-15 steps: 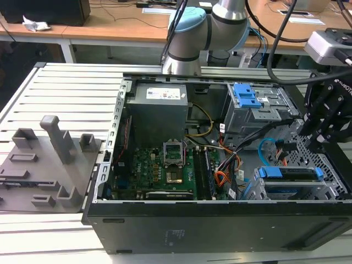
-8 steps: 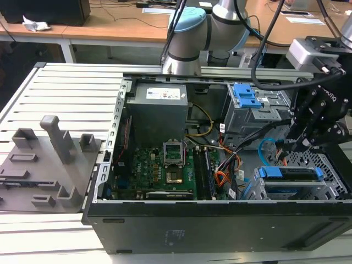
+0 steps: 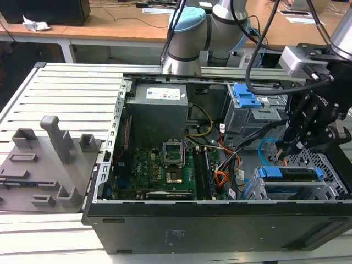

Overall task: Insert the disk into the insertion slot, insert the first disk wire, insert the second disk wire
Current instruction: 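Insert the first disk wire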

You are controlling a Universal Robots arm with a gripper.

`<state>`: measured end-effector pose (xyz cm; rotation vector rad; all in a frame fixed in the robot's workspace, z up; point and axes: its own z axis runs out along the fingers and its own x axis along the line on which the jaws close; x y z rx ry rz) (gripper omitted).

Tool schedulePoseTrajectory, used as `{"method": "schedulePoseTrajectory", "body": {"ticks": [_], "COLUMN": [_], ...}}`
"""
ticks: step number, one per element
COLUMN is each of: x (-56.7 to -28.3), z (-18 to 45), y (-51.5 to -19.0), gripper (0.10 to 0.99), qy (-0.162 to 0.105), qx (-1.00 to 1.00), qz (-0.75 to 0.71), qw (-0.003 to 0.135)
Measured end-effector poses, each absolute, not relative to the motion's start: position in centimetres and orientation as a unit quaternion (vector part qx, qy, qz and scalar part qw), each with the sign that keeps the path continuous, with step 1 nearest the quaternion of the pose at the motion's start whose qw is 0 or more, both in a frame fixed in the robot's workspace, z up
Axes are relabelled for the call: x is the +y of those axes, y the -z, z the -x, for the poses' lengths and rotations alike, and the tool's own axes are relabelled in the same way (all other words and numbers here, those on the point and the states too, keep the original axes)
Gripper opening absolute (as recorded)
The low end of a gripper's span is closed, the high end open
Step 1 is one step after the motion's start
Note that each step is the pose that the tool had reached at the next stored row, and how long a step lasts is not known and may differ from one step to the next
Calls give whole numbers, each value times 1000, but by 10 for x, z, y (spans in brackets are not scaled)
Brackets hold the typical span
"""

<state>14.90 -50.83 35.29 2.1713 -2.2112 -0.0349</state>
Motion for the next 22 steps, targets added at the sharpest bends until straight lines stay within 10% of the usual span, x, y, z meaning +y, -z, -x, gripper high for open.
{"method": "schedulePoseTrajectory", "body": {"ticks": [6,9,22], "x": [-508,-508,-509], "z": [-149,-149,-157], "y": [-351,-351,-351], "gripper": [345,173,173], "qy": [10,10,11], "qx": [-713,-713,-713], "qz": [-700,-700,-700], "qw": [22,22,23]}}
